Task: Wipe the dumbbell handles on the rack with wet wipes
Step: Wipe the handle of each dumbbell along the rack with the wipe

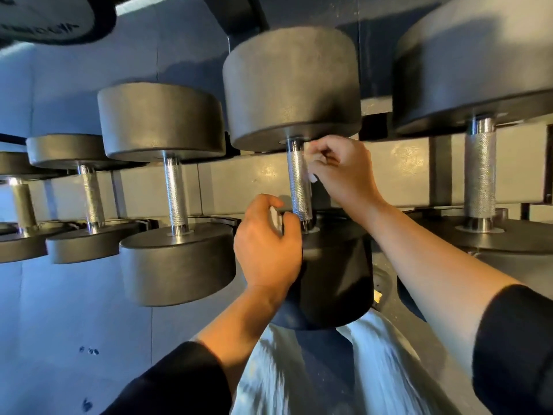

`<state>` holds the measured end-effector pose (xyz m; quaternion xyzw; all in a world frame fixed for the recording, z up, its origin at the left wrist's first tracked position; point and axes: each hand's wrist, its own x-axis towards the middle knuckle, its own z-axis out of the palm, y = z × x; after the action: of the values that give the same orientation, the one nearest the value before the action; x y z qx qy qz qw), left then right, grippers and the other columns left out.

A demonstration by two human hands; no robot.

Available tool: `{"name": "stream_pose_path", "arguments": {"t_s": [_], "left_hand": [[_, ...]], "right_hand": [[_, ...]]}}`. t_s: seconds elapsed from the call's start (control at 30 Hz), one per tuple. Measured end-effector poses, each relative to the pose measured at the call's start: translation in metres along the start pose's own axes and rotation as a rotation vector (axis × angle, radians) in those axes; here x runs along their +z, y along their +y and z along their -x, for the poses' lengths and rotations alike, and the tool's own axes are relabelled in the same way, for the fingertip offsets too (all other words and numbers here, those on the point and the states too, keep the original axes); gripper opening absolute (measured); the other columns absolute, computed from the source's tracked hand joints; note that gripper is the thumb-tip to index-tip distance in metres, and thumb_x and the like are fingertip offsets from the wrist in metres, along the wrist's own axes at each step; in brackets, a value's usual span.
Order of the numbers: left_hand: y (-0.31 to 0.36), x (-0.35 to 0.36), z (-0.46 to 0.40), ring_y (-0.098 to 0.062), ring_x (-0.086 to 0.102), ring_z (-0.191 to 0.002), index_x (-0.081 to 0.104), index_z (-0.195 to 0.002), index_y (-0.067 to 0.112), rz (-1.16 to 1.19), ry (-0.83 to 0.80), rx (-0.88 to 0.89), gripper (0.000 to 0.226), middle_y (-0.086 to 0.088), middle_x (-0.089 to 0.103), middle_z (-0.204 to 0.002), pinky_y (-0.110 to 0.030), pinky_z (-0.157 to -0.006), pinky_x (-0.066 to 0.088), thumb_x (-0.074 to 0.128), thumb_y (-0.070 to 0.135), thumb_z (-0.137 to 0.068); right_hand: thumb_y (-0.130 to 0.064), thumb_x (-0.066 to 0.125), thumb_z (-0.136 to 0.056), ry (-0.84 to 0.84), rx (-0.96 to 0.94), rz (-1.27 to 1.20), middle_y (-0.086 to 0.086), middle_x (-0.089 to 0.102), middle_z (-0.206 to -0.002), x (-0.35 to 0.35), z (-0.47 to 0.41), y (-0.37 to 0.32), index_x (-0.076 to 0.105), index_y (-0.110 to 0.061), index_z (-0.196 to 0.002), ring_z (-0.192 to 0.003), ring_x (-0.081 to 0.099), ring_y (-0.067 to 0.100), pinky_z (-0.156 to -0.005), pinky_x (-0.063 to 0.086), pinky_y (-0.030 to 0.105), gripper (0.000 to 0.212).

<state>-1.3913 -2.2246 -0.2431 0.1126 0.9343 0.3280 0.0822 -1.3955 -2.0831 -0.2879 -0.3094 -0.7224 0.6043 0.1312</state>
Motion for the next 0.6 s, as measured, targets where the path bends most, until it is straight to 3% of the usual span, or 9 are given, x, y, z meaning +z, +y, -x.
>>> {"name": "stream_pose_path", "arguments": {"t_s": [0.17, 0.33, 0.5, 0.6], "left_hand": [[0.001, 0.001, -0.001, -0.009, 0.047, -0.058, 0.054, -0.098, 0.021, -0.014, 0.011, -0.009, 0.022, 0.011, 0.049, -0.064, -0.032, -0.059, 0.046, 0.049, 0.029, -0.077], [0.003, -0.002, 0.001, -0.008, 0.047, -0.056, 0.052, -0.103, 0.024, -0.002, 0.015, -0.012, 0.025, 0.010, 0.050, -0.062, -0.031, -0.059, 0.045, 0.050, 0.026, -0.078], [0.002, -0.001, 0.000, -0.009, 0.048, -0.058, 0.053, -0.104, 0.020, -0.011, 0.023, 0.010, 0.026, 0.009, 0.049, -0.063, -0.026, -0.058, 0.041, 0.050, 0.025, -0.078], [0.002, 0.000, 0.001, -0.012, 0.050, -0.060, 0.053, -0.108, 0.016, 0.000, 0.018, 0.012, 0.031, 0.005, 0.050, -0.063, -0.031, -0.061, 0.045, 0.050, 0.024, -0.078]], "right_hand": [[0.003, 0.061, -0.078, -0.017, -0.009, -0.027, -0.006, 0.066, -0.083, 0.002, 0.008, 0.009, 0.065, -0.009, -0.093, -0.080, 0.062, 0.000, -0.068, 0.050, 0.012, 0.019], [-0.003, 0.066, -0.076, -0.197, 0.052, 0.049, -0.003, 0.067, -0.077, -0.010, 0.025, 0.013, 0.068, -0.009, -0.084, -0.070, 0.061, 0.003, -0.064, 0.047, 0.010, 0.009], [-0.001, 0.071, -0.073, -0.464, 0.099, 0.233, -0.001, 0.067, -0.084, -0.022, 0.032, 0.022, 0.069, -0.014, -0.085, -0.080, 0.063, 0.011, -0.072, 0.053, 0.024, 0.018], [0.000, 0.068, -0.076, -0.311, 0.092, 0.212, -0.002, 0.066, -0.081, -0.024, 0.025, 0.023, 0.069, -0.011, -0.085, -0.074, 0.060, 0.005, -0.069, 0.048, 0.011, 0.014]]}}
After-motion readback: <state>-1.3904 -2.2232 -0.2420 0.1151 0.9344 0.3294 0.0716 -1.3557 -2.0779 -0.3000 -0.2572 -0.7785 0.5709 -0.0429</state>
